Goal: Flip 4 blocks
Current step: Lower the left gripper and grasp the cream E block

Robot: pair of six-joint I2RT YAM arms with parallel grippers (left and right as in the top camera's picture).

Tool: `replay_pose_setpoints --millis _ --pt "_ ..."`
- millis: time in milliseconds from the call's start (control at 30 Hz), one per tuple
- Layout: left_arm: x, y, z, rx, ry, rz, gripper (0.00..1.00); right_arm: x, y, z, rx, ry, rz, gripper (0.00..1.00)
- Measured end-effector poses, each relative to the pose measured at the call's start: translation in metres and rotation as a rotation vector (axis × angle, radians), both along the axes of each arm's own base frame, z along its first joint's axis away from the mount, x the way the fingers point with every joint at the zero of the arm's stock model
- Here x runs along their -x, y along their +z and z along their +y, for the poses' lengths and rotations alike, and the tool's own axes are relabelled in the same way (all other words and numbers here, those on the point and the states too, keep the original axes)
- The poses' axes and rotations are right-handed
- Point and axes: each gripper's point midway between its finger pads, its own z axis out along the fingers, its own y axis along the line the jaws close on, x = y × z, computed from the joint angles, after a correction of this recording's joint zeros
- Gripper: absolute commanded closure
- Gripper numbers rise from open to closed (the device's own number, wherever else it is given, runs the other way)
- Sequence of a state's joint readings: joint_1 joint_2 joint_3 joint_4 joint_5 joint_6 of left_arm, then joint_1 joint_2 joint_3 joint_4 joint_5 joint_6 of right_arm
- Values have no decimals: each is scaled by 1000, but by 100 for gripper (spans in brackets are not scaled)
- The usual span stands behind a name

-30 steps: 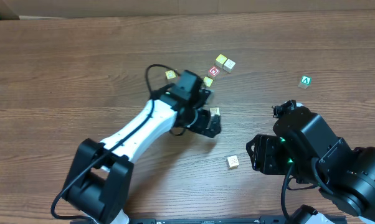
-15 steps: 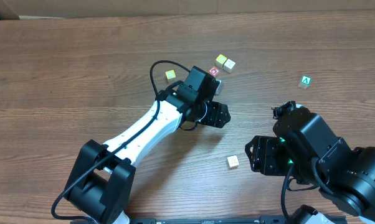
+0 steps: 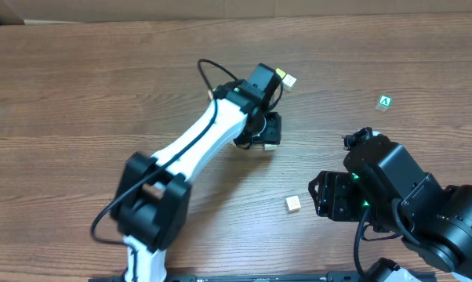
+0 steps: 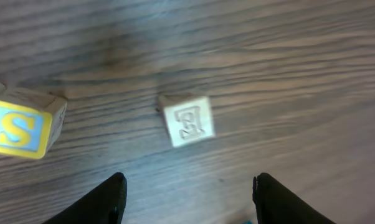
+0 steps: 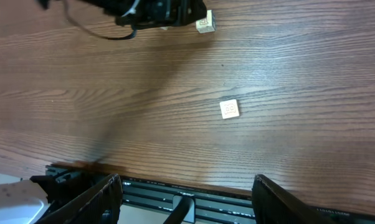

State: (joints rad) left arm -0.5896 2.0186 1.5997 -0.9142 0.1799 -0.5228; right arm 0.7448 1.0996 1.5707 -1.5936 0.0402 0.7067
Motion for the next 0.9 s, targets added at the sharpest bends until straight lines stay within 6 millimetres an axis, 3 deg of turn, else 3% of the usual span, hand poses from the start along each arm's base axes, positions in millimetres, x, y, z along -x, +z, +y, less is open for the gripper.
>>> replay_pose_setpoints --millis 233,567,900 --pt "-1 -30 2 -65 4 70 40 4 -2 -3 15 1 16 32" --pt "4 -36 -15 -59 -34 56 41 4 -3 -3 15 0 16 32" --pt "8 -44 -18 -74 -16 75 59 7 -4 -4 16 6 32 32"
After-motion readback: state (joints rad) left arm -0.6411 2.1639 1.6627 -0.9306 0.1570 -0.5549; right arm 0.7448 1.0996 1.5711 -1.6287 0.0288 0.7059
